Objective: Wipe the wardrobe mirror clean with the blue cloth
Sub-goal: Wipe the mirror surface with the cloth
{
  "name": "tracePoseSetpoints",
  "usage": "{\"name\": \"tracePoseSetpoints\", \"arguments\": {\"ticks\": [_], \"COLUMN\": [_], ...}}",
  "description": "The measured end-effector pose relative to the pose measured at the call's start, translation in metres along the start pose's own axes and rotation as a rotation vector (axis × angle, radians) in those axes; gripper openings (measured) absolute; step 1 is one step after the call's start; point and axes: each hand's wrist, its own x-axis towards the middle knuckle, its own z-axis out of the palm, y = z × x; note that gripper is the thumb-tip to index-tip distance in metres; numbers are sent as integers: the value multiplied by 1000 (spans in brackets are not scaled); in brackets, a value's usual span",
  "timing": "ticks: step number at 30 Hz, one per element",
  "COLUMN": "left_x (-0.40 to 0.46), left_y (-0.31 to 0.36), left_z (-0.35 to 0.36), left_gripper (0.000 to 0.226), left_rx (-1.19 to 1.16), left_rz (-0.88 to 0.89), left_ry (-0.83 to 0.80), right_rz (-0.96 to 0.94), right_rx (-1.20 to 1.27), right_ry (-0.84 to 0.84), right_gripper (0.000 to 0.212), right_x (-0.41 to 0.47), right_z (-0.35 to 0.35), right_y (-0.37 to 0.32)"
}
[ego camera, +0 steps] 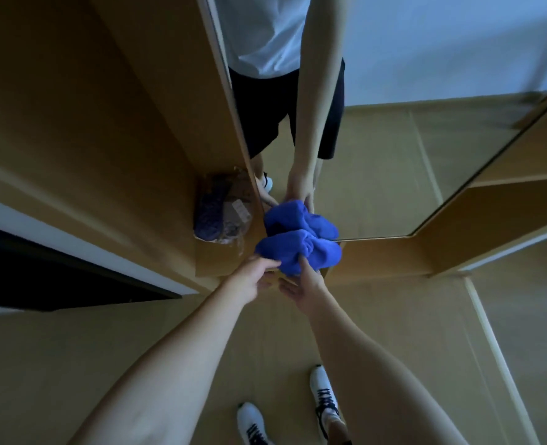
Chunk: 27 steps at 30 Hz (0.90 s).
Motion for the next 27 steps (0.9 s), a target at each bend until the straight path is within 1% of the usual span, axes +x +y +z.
{"name": "tracePoseSetpoints", "arguments": {"ticks": [1, 3, 5, 6, 7, 9, 10, 12, 14, 16, 19, 22, 24, 25, 27], "left_x": [1, 1, -5, -8, -11, -17, -20, -27, -31, -31, -32, -37, -39, -40, -40], "left_y": [0, 2, 9, 15, 22, 40, 48, 64, 73, 76, 74, 74, 74, 73, 74], "left_z": [-3, -8, -15, -18, -22, -25, -24, -18, -12, -10, -5, 5, 8, 9, 9], "left_gripper": [26, 29, 32, 34, 35, 38, 40, 42, 39, 38, 35, 25, 26, 26, 25], "left_rx": [40, 119, 173, 190, 213, 245, 249, 285, 363, 407, 416, 440, 437, 431, 425], "left_rz": [8, 35, 126, 203, 299, 503, 572, 652, 693, 695, 688, 730, 724, 717, 702], "left_ry": [21, 137, 288, 324, 322, 264, 236, 184, 173, 203, 296, 392, 402, 402, 408], "right_rz": [-28, -29, -6, 2, 5, 18, 27, 34, 32, 34, 5, -112, -184, -186, -133], "right_rx": [99, 223, 310, 348, 373, 432, 457, 479, 499, 519, 545, 610, 662, 660, 624], "right_ry": [-19, -66, -60, -50, -42, -21, -5, 11, 16, 22, 62, 226, 304, 302, 245], "right_gripper": [43, 49, 53, 55, 57, 58, 58, 54, 50, 46, 39, 39, 38, 37, 36], "right_x": [4, 8, 7, 8, 10, 13, 14, 15, 18, 20, 20, 21, 22, 22, 21], "right_z": [4, 11, 14, 14, 14, 17, 20, 26, 29, 30, 19, -4, -17, -21, -23], "right_y": [1, 1, 0, 0, 2, 5, 7, 10, 8, 0, -14, -26, -38, -43, -46]}}
